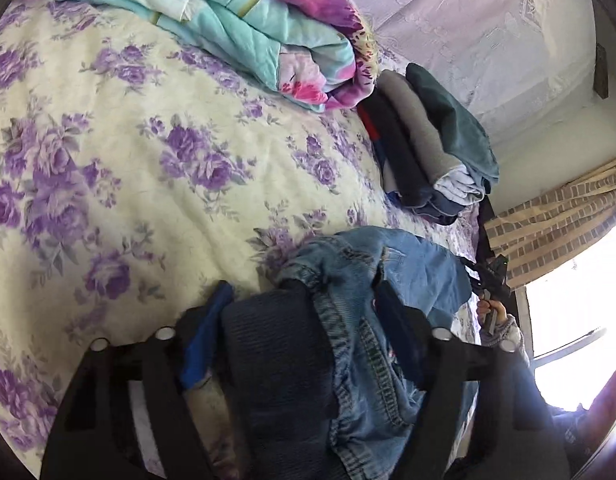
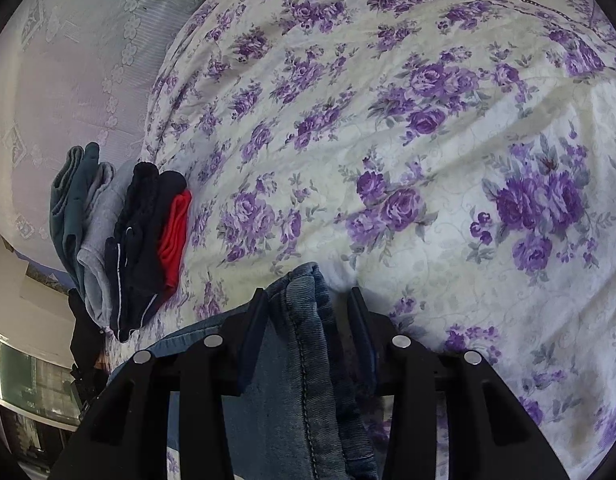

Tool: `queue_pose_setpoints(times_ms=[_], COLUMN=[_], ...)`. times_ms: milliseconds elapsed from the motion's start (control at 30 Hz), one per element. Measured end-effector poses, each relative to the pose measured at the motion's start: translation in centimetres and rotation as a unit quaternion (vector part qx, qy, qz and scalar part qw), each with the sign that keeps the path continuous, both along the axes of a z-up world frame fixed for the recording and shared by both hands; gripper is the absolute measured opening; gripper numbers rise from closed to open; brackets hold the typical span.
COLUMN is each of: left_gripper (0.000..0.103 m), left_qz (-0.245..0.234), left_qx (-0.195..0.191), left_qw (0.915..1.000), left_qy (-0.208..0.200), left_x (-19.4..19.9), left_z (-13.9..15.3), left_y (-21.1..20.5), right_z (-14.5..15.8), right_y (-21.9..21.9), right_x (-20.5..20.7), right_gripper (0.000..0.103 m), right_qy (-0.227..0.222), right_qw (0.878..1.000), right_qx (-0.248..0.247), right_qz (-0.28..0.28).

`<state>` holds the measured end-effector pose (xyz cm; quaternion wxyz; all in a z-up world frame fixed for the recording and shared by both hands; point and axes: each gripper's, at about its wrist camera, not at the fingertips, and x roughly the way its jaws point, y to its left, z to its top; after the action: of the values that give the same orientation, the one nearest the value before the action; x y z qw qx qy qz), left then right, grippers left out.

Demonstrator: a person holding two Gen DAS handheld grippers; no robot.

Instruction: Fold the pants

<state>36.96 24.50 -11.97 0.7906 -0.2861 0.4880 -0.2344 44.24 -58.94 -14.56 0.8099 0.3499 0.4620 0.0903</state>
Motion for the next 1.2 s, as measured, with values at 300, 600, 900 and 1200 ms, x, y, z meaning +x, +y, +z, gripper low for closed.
queue_pose_setpoints(times_ms=[300, 600, 900, 1200], left_gripper=[0.046, 0.046, 0.046, 0.026], left_qz=[0.016, 0.034, 0.040, 0.050], left_qx=[0.043, 0.083, 0.090, 0.066], left_qw=[0.9976, 0.9931, 0.9876, 0.9835], left_qy=[-0.051, -0.075, -0.123, -0.161], left_x=[-0.6, -1.7, -6.5, -11.6], left_z=[2.5, 5.2, 8.6, 11.6], left_y=[-0.7, -1.8, -2.1, -1.7], right_z=[0.8, 4.4, 7.7, 10.0], right_y=[0.5, 0.9, 0.3, 1.1], right_x=[-0.3, -2.3, -8.7, -13.8], right_gripper=[0.022, 0.019, 0.013, 0.012], right_qy=[-0.015, -0.050, -0.092, -0.133], right_qw=[1.000, 0.998, 0.995, 0.991], right_qx=[-0.006, -0.020, -0.029, -0.024], right_qz=[-0.007, -0.009, 0.004, 0.015])
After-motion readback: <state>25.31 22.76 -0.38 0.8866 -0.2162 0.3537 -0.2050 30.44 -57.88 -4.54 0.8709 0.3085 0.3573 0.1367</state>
